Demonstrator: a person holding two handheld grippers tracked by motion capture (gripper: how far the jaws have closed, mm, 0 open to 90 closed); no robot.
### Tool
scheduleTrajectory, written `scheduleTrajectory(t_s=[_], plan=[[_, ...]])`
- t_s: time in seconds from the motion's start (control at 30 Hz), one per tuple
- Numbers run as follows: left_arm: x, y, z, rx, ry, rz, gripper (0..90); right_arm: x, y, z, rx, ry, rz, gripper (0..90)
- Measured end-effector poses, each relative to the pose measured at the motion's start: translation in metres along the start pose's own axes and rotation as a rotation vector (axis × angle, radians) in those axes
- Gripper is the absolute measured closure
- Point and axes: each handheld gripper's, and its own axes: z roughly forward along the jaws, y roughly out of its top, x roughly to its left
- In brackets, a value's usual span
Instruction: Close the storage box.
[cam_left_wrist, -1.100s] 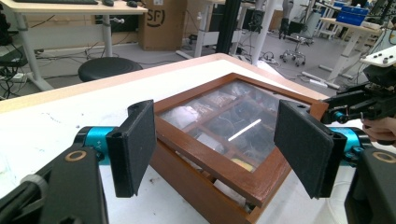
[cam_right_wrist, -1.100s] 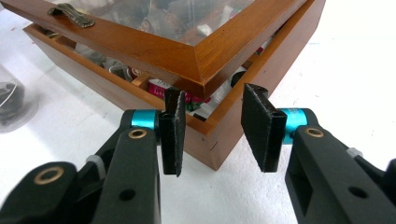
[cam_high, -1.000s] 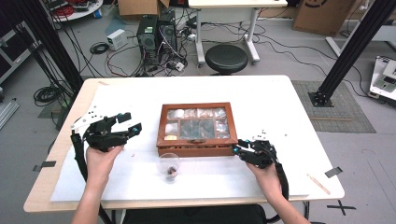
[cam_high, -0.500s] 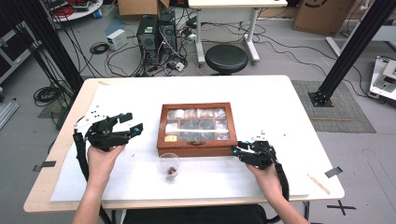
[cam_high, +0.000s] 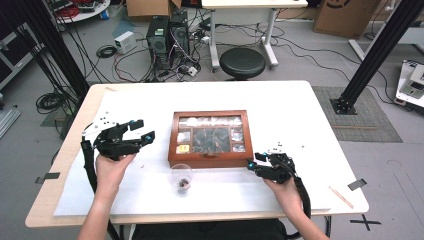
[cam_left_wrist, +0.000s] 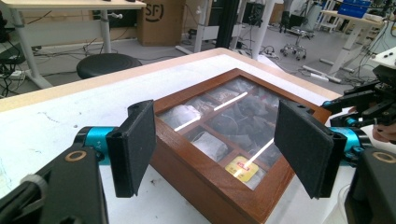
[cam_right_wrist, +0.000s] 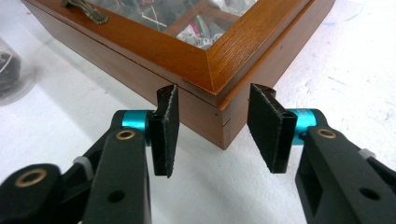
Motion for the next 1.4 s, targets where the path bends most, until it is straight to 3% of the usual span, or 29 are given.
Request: scheduleTrajectory(t_s=[0.13, 0.33, 0.5, 0.7, 0.9, 1.4], plan=[[0.0, 0.002, -0.003, -0.011, 0.005, -0.002, 29.6, -0.003, 0.006, -0.01, -0.045, -0.032, -0.003, 46.4], [0.002, 0.005, -0.009, -0.04, 0.014, -0.004, 29.6, -0.012, 0.025, -0.036, -0.17, -0.097, -0.043, 40.3], [0.005, 0.008, -0.016, -0.064, 0.025, -0.008, 29.6, -0.019, 0.042, -0.051, -0.232, -0.11, -0.065, 36.9], [0.006, 0.014, -0.024, -0.086, 0.031, -0.011, 29.6, -0.027, 0.061, -0.058, -0.259, -0.12, -0.079, 34.3], [0.007, 0.015, -0.031, -0.101, 0.044, -0.004, 29.6, -0.038, 0.077, -0.06, -0.288, -0.114, -0.05, 31.0], [0.012, 0.011, -0.036, -0.095, 0.061, -0.008, 29.6, -0.047, 0.073, -0.06, -0.301, -0.123, -0.036, 28.9]])
